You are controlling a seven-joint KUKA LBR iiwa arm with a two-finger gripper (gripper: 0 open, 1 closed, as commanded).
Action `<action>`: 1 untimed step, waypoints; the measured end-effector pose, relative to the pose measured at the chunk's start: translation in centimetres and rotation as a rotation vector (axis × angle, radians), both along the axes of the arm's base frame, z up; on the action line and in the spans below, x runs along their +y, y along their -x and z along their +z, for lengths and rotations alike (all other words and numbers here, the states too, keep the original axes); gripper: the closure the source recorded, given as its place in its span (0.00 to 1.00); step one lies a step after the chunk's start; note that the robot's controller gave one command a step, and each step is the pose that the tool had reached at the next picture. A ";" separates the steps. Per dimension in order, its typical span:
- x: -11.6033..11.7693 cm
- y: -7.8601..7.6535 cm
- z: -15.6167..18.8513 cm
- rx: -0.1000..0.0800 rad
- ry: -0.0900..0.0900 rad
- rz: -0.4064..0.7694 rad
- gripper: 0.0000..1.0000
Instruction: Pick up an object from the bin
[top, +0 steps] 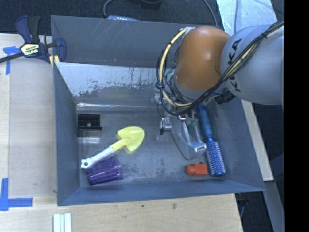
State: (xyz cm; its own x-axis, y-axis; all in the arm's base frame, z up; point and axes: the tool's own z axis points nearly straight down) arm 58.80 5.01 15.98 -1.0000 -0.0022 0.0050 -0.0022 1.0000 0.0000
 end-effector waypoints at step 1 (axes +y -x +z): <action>0.0 -0.2 0.5 -0.009 -0.001 -0.001 0.00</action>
Offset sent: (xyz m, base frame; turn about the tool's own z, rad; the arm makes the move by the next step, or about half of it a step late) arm -0.0291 0.0687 -0.0871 -0.3209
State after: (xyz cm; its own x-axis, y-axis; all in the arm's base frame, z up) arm 58.98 5.00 16.48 -1.0000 -0.0014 -0.0035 -0.0014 1.0000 0.0006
